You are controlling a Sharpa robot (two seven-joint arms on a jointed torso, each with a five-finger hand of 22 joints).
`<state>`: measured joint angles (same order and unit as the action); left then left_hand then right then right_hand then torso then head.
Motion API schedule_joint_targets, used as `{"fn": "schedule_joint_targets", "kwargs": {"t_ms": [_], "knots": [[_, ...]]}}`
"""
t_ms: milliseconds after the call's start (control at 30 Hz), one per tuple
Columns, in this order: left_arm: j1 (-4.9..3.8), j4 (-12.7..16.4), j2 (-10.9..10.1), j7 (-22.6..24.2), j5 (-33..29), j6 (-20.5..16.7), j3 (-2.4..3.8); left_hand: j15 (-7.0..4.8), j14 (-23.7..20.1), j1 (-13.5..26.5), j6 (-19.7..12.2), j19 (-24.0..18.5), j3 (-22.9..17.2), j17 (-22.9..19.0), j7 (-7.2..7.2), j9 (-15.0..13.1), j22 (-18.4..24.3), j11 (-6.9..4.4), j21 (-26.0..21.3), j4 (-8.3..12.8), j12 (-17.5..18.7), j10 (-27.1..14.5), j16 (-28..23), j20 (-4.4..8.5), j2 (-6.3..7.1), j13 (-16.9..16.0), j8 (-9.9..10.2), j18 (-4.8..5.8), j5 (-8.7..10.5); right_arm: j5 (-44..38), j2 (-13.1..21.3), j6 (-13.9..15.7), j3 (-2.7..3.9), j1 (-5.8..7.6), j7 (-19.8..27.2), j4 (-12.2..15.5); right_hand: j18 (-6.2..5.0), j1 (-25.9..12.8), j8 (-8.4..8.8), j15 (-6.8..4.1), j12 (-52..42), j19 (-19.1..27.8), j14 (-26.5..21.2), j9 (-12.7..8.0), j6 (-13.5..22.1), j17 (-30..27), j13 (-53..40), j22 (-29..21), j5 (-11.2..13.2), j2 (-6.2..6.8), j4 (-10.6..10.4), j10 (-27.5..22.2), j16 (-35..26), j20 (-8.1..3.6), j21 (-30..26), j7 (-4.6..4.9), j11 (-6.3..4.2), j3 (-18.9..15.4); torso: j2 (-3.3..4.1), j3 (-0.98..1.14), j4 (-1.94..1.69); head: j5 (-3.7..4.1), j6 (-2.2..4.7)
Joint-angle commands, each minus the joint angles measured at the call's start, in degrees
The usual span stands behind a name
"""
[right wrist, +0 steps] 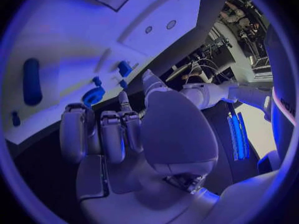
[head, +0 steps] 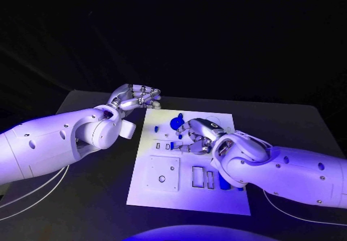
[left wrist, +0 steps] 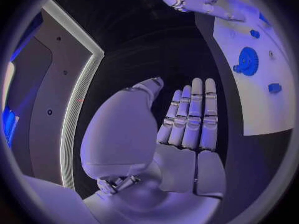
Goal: Assemble the parts on the task board
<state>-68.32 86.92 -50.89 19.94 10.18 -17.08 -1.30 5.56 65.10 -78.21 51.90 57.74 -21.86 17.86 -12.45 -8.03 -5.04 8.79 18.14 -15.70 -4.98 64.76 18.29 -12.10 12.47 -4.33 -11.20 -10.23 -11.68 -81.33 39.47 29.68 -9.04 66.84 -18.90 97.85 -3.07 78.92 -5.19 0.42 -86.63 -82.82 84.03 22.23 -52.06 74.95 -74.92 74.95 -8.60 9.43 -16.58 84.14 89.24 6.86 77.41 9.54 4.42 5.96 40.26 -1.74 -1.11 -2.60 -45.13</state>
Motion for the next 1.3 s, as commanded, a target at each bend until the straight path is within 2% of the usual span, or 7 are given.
{"fn": "schedule_joint_targets", "kwargs": {"t_ms": [33, 167, 233, 267, 433, 900, 1300], "knots": [[-0.02, -0.04, 0.03, -4.30, 5.32, 0.62, 0.03, -1.88, 6.16, 2.28, 0.62, 5.02, 1.65, 4.05, 0.71, -0.24, -1.38, -1.27, 3.16, -0.46, -2.45, 3.35, 6.44, 2.12, 0.24, -1.19, -0.45, -0.41, -0.10, 8.96, 3.21, 3.16, 0.23, 2.22, 9.14, 1.66, -0.55, 1.17, -0.53, 0.11, 0.44, 1.02, 4.94, 0.10, -1.06, 10.26, -11.27, 5.10, -1.22, -0.57, 0.15, 2.85, -0.36, -0.28, -1.39, -0.16, 0.18, 0.55, -0.67, -0.07, 0.22, 0.05, -0.30], [-0.02, -0.19, 0.21, -6.09, 7.19, 0.51, 0.03, -4.41, 11.15, 2.21, 0.91, 12.49, 2.67, 16.23, 2.33, -1.68, -5.62, -3.53, 11.35, 0.07, -9.62, 6.00, 24.94, 5.57, 0.04, -5.65, -3.58, -0.04, 0.13, 13.27, 7.31, 2.44, 0.28, 5.13, 11.40, 3.02, -0.83, 1.54, -0.94, 0.01, 0.88, 1.74, 4.75, 0.14, -1.40, 9.48, -10.85, 4.31, -1.89, -0.67, 0.13, 2.48, -0.58, -0.36, -2.60, -0.28, 0.07, 0.68, -1.11, 0.01, 0.34, -0.14, -0.60], [-0.02, -0.34, 0.31, -7.50, 8.61, 1.22, 0.03, -5.39, 14.52, 1.82, 1.13, 13.92, 3.38, 34.08, 3.28, -2.86, -7.99, -4.24, 15.36, 0.77, -16.04, 6.70, 42.74, 6.43, 0.15, -10.08, -5.99, -0.06, 0.18, 14.26, 9.02, 1.99, 0.29, 6.27, 11.98, 3.41, -0.85, 1.50, -1.18, -0.03, 0.92, 1.80, 4.74, 0.19, -1.62, 9.46, -10.80, 4.26, -1.95, -0.64, 0.06, 2.44, -0.59, -0.39, -2.72, -0.35, 0.02, 0.64, -1.40, 0.10, 0.43, -0.21, -0.72], [-0.02, -0.48, 0.37, -8.58, 9.67, 2.02, 0.03, -6.61, 16.27, 2.31, 0.49, 14.42, 4.29, 48.24, 4.32, -5.47, -12.74, -4.86, 22.85, 0.90, -30.49, 3.02, 56.33, 7.46, -0.65, -20.91, -10.58, 0.42, -0.07, 14.64, 9.66, 1.79, 0.29, 6.69, 12.16, 3.46, -0.83, 1.42, -1.42, -0.08, 0.92, 1.77, 4.75, 0.25, -1.85, 9.51, -10.81, 4.31, -1.96, -0.63, 0.01, 2.44, -0.59, -0.42, -2.66, -0.43, -0.04, 0.60, -1.50, 0.13, 0.46, -0.25, -0.71], [-0.22, -1.20, 0.92, -19.47, 19.75, 9.72, 0.08, -6.81, 20.76, 4.50, -2.75, 12.00, 4.75, 61.27, 5.53, -12.95, -30.04, -6.37, 40.85, -0.74, -61.66, 4.09, 66.41, 7.89, -2.04, -49.14, -22.34, 1.10, 0.06, 16.38, 12.65, 1.25, 0.28, 8.22, 12.58, 2.78, -0.89, 0.88, -2.36, -0.31, 1.06, 1.92, 4.67, 0.47, -2.63, 9.16, -10.67, 4.16, -1.96, -0.69, -0.11, 2.33, -0.71, -0.60, -3.00, -0.74, -0.31, 0.39, -2.09, 0.49, 0.43, -0.68, -0.98], [-2.90, -3.30, 6.51, -40.78, 39.07, 24.02, 0.08, -8.18, 21.25, 11.98, -5.42, 9.01, 8.18, 61.97, 7.70, -22.91, -37.43, -8.06, 48.45, -1.11, -67.91, 6.29, 67.20, 8.71, -5.09, -54.90, -35.17, 1.51, 0.22, 18.59, 15.47, 2.02, 0.25, 9.09, 12.04, 1.20, -1.96, -0.11, -3.85, -0.74, 5.30, 4.58, 3.44, 0.62, -1.99, 4.24, -6.58, 0.88, -2.34, -0.85, -0.13, -0.93, -2.43, -1.03, -8.09, -1.05, -0.68, 0.10, -2.49, 1.31, 0.27, -0.56, -1.09], [-4.62, -4.59, 10.64, -47.10, 43.48, 29.47, -0.58, -8.69, 21.48, 14.33, -6.11, 9.05, 9.81, 62.30, 8.34, -25.80, -38.51, -8.63, 49.42, -1.18, -68.40, 6.70, 67.44, 9.06, -5.74, -55.15, -37.82, 1.65, 0.69, 18.25, 15.90, 1.80, 0.23, 9.15, 10.67, 1.13, -1.93, -0.31, -4.03, -0.77, 5.39, 4.50, 3.47, 0.63, -1.80, 4.28, -6.49, 0.91, -2.44, -0.75, -0.16, -0.94, -2.47, -1.07, -8.10, -1.07, -0.71, -0.01, -2.40, 1.21, 0.24, -0.75, -1.53]]}}
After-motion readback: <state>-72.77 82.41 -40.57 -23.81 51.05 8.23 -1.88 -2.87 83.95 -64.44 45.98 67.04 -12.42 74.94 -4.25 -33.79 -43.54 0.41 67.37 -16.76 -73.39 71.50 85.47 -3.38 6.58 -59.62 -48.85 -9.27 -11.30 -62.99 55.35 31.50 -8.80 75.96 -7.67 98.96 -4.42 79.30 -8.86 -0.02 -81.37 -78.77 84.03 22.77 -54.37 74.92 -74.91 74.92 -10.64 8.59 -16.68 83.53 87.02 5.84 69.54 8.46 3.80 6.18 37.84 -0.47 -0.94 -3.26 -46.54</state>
